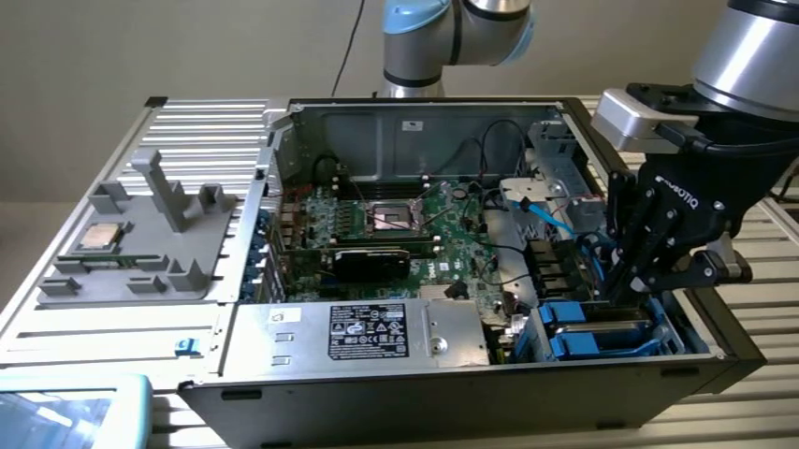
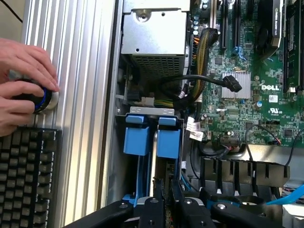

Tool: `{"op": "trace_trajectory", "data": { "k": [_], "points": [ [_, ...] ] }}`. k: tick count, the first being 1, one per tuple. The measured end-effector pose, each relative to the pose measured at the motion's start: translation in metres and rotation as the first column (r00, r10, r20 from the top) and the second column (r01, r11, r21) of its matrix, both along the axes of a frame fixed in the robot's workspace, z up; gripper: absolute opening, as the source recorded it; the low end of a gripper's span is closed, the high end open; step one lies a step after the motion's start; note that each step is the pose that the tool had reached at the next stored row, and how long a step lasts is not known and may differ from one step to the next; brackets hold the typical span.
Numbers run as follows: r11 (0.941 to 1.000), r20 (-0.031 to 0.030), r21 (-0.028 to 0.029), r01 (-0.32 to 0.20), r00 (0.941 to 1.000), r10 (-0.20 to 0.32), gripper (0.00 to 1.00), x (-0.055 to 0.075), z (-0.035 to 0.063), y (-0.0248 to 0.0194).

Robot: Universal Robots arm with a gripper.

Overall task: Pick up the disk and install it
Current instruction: 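Insert the first disk wire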

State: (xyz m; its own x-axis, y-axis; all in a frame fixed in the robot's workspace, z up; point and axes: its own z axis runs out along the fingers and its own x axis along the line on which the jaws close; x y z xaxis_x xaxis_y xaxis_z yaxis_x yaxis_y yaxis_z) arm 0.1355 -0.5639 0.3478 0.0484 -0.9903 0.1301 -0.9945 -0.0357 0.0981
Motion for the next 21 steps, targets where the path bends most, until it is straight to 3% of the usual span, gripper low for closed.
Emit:
{"op": "trace_trajectory", "data": {
  "k": [9,13,21],
  "points": [
    [0.9989,0.0000,0.0001,0.047,0.9989,-0.047,0.16,0.0005,-0.0017,0.0011],
    [0.9984,0.0001,-0.0006,0.057,0.9984,-0.057,0.16,0.0013,-0.0028,0.0033],
    [0.9975,0.0000,-0.0019,0.071,0.9975,-0.071,0.16,0.0022,-0.0050,0.0033]
  ]
}}
